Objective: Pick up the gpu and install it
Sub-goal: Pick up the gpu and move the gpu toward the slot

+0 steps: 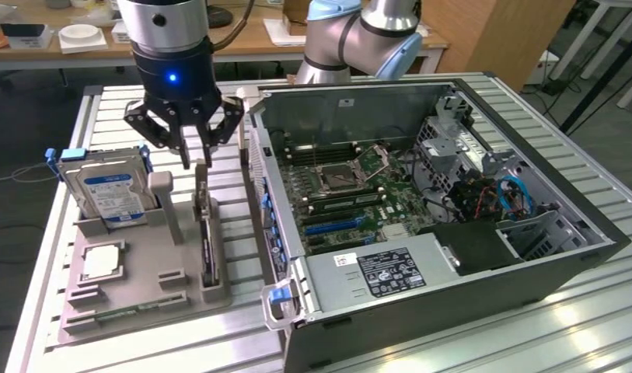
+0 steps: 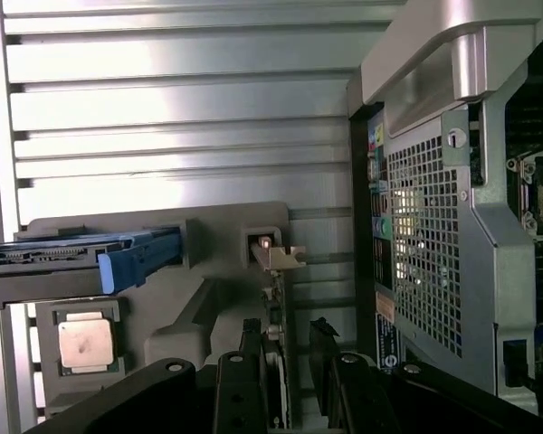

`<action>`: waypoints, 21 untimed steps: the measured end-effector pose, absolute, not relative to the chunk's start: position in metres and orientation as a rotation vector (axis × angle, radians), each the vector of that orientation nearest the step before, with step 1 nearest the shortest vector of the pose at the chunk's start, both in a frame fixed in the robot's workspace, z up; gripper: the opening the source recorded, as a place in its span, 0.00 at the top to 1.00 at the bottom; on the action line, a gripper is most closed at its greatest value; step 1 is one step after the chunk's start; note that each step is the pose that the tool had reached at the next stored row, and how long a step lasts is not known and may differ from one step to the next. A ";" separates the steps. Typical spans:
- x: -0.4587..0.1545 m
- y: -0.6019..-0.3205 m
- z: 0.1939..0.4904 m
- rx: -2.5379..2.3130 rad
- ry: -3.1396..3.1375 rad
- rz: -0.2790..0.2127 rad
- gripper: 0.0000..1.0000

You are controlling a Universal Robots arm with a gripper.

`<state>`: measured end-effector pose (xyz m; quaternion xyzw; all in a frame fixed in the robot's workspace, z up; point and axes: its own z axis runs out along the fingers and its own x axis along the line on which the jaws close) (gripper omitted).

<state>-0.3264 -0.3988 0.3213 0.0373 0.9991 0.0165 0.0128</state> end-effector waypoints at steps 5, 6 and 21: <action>-0.326 -0.398 0.315 0.117 3.113 0.051 0.64; -0.326 -0.398 0.313 0.117 3.113 0.051 0.64; -0.326 -0.398 0.300 0.116 3.113 0.050 0.64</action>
